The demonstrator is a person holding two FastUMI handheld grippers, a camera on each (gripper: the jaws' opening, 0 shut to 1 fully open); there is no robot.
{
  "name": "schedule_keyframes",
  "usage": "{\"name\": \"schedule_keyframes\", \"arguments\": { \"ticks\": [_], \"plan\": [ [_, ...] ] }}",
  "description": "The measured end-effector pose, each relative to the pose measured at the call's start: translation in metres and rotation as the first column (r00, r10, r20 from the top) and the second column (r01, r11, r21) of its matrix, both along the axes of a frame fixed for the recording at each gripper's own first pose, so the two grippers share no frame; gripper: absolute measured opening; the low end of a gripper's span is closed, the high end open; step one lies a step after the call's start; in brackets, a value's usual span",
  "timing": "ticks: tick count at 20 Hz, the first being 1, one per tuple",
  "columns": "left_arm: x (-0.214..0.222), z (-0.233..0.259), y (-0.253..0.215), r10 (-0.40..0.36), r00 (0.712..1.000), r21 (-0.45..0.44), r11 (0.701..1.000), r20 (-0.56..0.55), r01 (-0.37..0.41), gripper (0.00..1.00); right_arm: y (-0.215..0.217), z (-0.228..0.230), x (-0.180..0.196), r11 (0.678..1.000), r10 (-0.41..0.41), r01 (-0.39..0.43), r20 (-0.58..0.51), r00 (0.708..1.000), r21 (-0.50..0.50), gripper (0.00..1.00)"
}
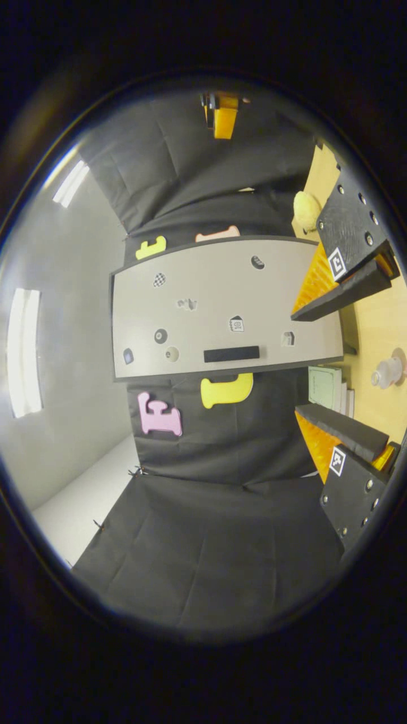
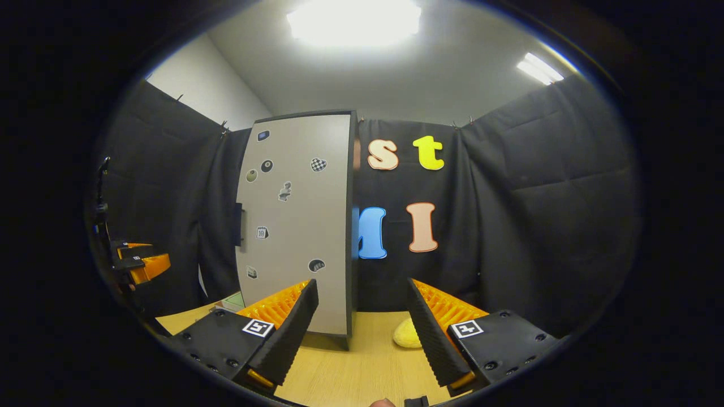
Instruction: Open the cabinet door with the right hand, grasp the bottle in the cabinet with the left hand and place it on the coaster, then close the cabinet door with the right hand.
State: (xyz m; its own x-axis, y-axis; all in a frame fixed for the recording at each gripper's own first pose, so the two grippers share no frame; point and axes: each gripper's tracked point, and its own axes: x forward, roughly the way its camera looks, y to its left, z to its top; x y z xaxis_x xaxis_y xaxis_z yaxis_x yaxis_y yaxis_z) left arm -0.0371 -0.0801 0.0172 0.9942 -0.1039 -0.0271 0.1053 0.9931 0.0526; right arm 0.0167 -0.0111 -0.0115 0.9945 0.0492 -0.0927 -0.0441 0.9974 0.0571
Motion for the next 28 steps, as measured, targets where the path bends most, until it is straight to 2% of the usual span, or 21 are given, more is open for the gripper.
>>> {"name": "schedule_keyframes", "arguments": {
  "ticks": [11,14,19,24,25,28],
  "plan": [
    [0.005,0.003,0.033,-0.011,1.0,0.01,1.0,0.013,0.011,0.9,0.008,-0.018,-0.005,0.995,-0.095,0.097,-0.038,0.995,0.034,0.97],
    [0.007,0.0,0.037,-0.013,1.0,0.004,1.0,0.008,0.013,0.88,0.013,-0.016,-0.004,0.995,-0.099,0.1,-0.034,0.994,0.025,0.96],
    [0.007,-0.006,0.042,-0.016,1.0,-0.015,1.0,-0.007,0.016,0.92,0.022,-0.015,-0.003,0.996,-0.093,0.093,-0.04,0.995,-0.003,0.97],
    [0.007,-0.005,0.048,-0.012,1.0,-0.028,1.0,0.0,0.012,0.92,0.026,-0.008,-0.005,0.997,-0.08,0.079,-0.025,0.997,-0.018,0.96],
    [0.006,-0.003,0.05,-0.01,1.0,-0.028,1.0,0.003,0.01,0.88,0.027,-0.005,-0.006,0.997,-0.079,0.079,-0.018,0.997,-0.027,0.96],
    [0.005,0.0,0.053,-0.005,1.0,-0.028,1.0,0.01,0.005,0.9,0.032,-0.001,-0.006,0.997,-0.07,0.069,-0.013,0.997,-0.045,0.96]
  ]
}}
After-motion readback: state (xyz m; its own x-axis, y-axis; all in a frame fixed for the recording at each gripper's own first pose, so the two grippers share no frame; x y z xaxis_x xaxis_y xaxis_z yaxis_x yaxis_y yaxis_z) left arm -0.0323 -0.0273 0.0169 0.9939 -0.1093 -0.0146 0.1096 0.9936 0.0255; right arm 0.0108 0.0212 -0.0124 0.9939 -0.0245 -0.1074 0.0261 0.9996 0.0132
